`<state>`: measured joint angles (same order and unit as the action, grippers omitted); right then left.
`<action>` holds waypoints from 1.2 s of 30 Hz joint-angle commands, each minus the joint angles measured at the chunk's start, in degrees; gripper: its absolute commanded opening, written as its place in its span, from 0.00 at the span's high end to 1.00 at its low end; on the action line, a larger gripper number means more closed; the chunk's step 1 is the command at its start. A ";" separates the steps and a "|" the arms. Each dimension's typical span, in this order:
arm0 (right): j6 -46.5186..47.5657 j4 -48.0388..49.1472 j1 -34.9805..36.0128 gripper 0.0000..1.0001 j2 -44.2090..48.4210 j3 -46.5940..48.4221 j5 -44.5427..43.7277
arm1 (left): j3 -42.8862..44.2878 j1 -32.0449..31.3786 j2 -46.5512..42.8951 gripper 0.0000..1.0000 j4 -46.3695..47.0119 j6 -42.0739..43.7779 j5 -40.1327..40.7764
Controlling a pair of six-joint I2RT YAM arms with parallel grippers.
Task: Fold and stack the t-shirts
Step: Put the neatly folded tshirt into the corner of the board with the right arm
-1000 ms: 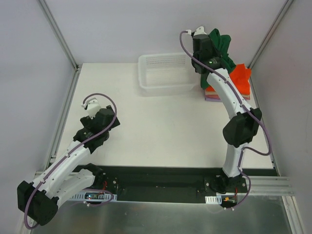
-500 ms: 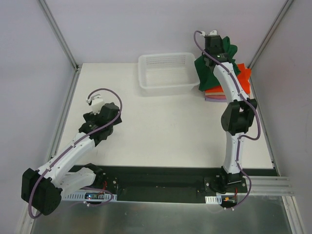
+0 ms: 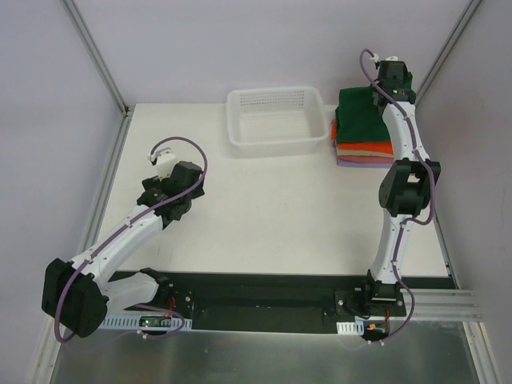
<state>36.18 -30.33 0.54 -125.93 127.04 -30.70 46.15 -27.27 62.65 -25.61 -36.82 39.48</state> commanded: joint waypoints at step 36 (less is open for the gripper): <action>-41.81 24.53 -3.26 0.04 84.77 -96.53 29.05 | -9.94 0.72 -19.84 0.01 -0.15 -0.71 -16.02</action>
<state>-1.50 -11.14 -2.83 -48.99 35.22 0.25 37.47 -27.27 45.28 -26.00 -36.64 25.04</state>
